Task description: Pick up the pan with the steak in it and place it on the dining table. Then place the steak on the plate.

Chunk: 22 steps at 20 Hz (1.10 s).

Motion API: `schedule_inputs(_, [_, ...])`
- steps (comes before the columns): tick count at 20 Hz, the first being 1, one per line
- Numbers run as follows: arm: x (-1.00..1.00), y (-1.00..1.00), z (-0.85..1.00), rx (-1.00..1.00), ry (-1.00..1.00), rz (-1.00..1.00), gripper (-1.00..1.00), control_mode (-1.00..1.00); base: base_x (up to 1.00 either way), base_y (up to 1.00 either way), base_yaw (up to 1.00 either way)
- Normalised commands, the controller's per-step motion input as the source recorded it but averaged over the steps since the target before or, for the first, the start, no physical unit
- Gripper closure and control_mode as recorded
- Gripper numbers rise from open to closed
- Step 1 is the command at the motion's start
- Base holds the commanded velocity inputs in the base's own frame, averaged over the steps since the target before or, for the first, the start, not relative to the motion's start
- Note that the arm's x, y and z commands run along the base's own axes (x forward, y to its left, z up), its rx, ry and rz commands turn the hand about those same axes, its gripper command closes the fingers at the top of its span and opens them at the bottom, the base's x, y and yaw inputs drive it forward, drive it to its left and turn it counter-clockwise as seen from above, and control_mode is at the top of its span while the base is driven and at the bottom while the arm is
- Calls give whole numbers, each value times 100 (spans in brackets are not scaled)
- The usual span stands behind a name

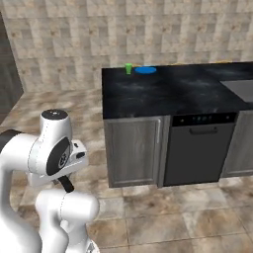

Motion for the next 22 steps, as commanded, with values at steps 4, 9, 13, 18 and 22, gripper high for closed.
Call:
schedule_inputs(4, [0,0,0,0,0,0,100,100,0,100,1])
schedule_inputs(9, [0,0,0,0,0,0,100,100,39,98,2])
schedule_inputs(13, [0,0,0,0,0,0,100,100,89,87,0])
schedule_inputs(18, [0,0,0,0,0,0,100,100,100,76,0])
schedule_inputs(22, [0,0,0,0,0,0,100,100,100,61,-1])
